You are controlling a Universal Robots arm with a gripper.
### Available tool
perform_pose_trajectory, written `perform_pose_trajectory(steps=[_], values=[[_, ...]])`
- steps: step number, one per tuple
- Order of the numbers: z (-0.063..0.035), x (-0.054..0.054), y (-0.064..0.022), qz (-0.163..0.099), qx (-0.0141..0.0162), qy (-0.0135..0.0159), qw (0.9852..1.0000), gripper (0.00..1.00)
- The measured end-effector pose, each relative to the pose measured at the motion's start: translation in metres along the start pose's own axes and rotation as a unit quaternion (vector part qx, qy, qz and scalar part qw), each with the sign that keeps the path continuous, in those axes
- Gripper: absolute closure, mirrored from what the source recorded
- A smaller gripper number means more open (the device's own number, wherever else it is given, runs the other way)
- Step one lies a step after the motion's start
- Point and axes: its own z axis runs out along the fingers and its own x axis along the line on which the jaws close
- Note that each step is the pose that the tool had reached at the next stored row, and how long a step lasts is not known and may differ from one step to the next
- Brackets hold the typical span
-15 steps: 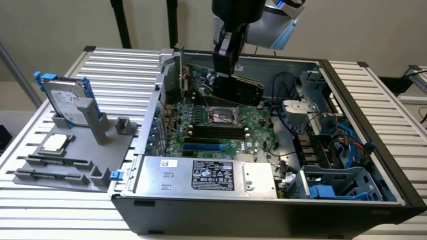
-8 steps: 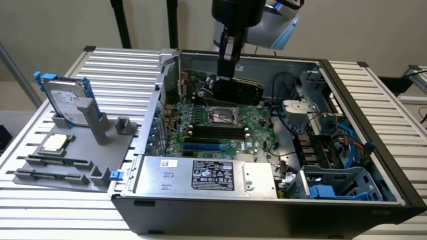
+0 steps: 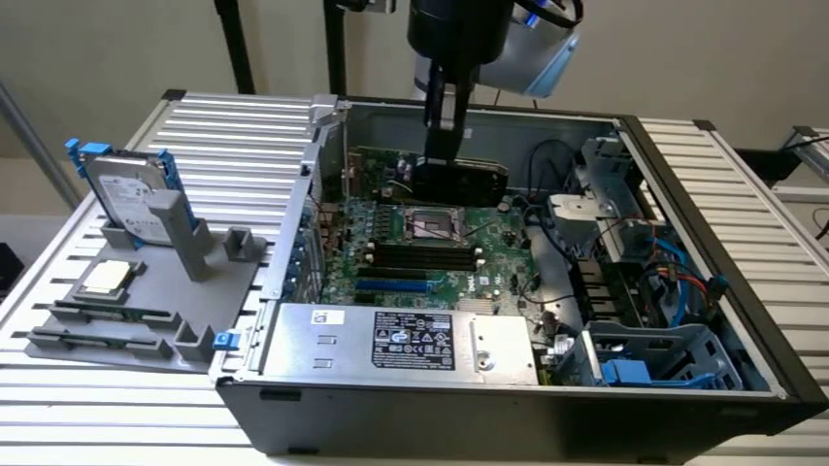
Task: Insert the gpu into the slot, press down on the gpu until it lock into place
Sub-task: 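Insert the gpu into the slot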
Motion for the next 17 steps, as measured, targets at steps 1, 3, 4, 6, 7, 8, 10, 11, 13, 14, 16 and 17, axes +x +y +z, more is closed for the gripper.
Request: perform_pose_trajectory(steps=[1,3,4,6,7,8,10,11,13,14,16,17], values=[[0.0018,0.001,0.0003,0.000,0.0000,-0.0005,1.0000,0.74],[0.0055,0.003,0.0010,-0.001,-0.0001,-0.0011,1.0000,0.74],[0.0073,0.005,0.0014,-0.001,-0.0001,-0.0012,1.0000,0.74],[0.0107,0.008,0.0025,-0.001,-0.0002,-0.0014,1.0000,0.74],[0.0126,0.010,0.0033,-0.001,-0.0002,-0.0015,1.0000,0.74],[0.0144,0.012,0.0041,-0.001,-0.0002,-0.0018,1.0000,0.74],[0.0179,0.017,0.0059,-0.001,-0.0001,-0.0029,1.0000,0.74],[0.0195,0.020,0.0068,-0.001,-0.0001,-0.0037,1.0000,0.74],[0.0226,0.025,0.0082,-0.001,0.0002,-0.0056,1.0000,0.74],[0.0239,0.028,0.0087,-0.001,0.0004,-0.0070,1.0000,0.74],[0.0265,0.032,0.0093,-0.001,0.0010,-0.0098,1.0000,0.74],[0.0279,0.034,0.0096,-0.001,0.0013,-0.0112,0.9999,0.74]])
